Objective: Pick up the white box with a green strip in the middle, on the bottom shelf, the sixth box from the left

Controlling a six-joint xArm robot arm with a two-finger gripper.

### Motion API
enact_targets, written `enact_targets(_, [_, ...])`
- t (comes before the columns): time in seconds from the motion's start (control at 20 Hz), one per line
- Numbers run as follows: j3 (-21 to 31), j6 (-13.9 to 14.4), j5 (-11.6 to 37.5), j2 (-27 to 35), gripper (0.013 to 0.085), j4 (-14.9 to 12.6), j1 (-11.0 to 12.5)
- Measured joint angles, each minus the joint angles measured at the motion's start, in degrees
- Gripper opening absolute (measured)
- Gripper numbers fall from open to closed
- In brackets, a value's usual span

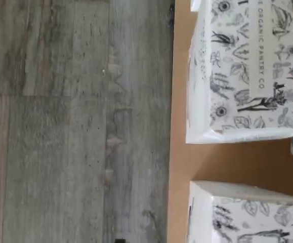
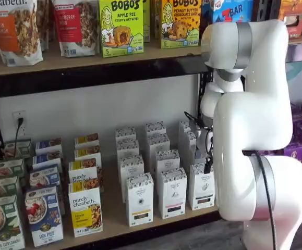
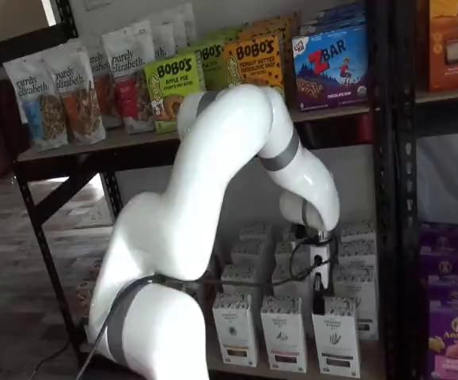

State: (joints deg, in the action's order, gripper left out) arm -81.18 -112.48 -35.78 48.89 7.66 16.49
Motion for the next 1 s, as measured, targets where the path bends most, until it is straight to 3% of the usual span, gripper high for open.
enact_targets(0.45, [-7.5, 2.1, -1.4, 5.9, 0.0850, -2.3, -0.1])
enact_targets(1.0, [-12.0, 3.6, -1.0, 10.4, 0.0850, -3.9, -0.3])
